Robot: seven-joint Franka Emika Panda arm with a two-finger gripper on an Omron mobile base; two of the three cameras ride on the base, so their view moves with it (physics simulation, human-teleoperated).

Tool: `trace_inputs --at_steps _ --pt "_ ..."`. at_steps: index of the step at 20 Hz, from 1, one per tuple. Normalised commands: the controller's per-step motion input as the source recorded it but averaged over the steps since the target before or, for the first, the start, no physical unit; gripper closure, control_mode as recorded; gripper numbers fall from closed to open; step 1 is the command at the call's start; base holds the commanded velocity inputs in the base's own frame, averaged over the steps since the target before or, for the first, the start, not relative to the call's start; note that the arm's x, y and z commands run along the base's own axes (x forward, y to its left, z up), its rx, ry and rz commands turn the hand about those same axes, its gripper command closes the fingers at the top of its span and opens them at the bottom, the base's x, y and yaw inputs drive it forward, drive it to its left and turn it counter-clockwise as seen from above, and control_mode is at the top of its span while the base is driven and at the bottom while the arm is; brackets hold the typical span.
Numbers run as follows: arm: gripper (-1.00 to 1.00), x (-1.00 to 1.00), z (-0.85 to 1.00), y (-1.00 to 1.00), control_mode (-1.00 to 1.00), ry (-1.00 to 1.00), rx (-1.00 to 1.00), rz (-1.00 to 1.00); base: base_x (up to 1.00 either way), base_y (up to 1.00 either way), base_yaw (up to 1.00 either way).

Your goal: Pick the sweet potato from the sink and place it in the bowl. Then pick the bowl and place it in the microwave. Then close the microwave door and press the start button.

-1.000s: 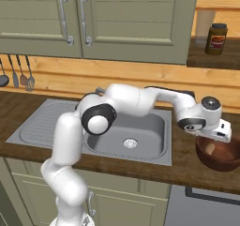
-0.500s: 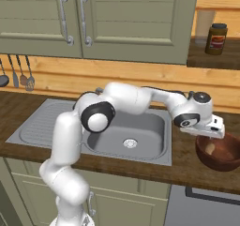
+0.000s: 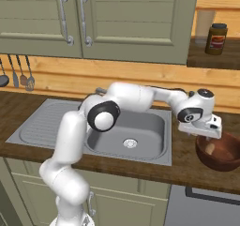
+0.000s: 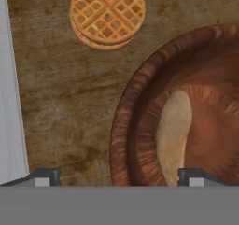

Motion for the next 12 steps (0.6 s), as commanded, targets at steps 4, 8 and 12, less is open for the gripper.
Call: trace_inputs --at_steps 4,8,12 --pt "-1.00 0.04 -0.06 -0.04 -1.00 0.03 0.08 0.07 0.00 0.00 0.00" --pt "-1.00 0.00 -0.26 0.00 -1.00 0.05 0.06 0.04 0.00 0.00 0.00" --pt "-1.00 0.00 -0.29 0.00 -1.00 0.04 0.05 0.04 0.00 0.00 0.00"
